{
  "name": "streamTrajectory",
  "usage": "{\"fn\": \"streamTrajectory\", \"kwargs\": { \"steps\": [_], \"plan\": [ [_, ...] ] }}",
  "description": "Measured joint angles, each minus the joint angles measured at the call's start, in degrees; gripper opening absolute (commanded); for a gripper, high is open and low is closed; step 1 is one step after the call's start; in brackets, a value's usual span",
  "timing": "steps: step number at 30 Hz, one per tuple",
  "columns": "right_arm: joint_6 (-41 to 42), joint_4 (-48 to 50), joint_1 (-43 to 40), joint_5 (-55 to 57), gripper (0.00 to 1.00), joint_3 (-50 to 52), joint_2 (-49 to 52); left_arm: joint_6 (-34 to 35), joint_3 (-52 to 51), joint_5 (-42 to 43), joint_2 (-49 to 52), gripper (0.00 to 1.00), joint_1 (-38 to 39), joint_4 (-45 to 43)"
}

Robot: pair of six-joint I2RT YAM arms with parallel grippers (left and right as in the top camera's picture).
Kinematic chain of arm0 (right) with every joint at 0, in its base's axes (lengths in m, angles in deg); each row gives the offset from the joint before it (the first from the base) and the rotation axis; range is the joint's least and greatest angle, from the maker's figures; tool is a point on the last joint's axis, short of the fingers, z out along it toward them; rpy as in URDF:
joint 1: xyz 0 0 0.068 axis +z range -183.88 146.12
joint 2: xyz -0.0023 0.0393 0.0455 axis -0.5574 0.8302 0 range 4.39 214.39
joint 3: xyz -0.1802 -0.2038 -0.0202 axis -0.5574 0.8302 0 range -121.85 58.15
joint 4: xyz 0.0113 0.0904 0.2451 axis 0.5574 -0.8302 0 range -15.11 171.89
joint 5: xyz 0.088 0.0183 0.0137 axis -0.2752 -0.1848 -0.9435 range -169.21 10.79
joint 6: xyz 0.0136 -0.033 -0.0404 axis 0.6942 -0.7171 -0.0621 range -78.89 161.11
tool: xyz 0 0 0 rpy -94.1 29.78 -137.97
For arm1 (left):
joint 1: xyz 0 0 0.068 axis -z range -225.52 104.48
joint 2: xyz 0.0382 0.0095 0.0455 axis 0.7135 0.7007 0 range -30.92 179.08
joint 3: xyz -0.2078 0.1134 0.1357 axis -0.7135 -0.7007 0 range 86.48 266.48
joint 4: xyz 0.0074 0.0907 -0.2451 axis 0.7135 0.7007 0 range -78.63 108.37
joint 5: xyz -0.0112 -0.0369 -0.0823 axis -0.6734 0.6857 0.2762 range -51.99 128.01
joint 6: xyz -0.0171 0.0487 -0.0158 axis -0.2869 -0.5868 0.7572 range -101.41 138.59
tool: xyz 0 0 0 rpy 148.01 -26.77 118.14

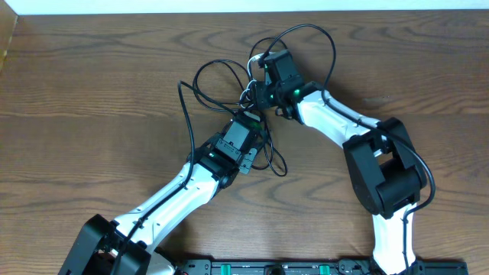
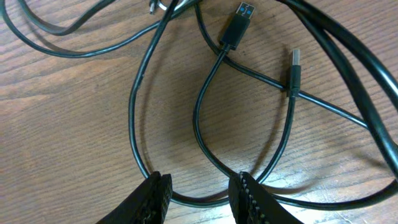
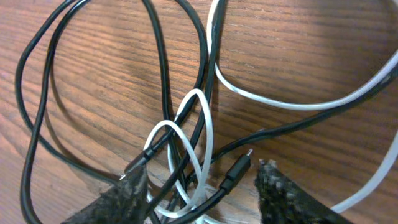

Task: Untangle cables

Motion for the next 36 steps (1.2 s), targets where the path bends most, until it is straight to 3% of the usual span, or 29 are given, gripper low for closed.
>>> {"fn": "streamTrajectory", "kwargs": {
  "steps": [9, 14, 17, 30, 36],
  "plan": [
    [3.1, 1.2, 0.3, 3.5, 0.2, 0.0, 0.8, 0.0, 0.0, -0.3, 0.0, 0.36, 0.0, 0.0],
    [3.3, 0.9, 0.3, 3.8, 0.16, 0.0, 2.8, 0.0, 0.0, -0.3, 0.0, 0.36, 0.0, 0.5],
    [3.4, 0.8, 0.3, 3.9, 0.02, 0.0, 3.3, 0.0, 0.0, -0.3, 0.0, 0.36, 0.0, 0.9],
    [1.7, -3.9, 0.2, 3.6, 0.01, 0.0, 1.8, 0.0, 0.0, -0.3, 0.0, 0.36, 0.0, 2.0],
    [-2.9, -9.2, -1.2, 3.5, 0.01, 0.4, -10.9, 0.0, 0.0, -0.3, 0.0, 0.36, 0.0, 2.0]
  ]
}}
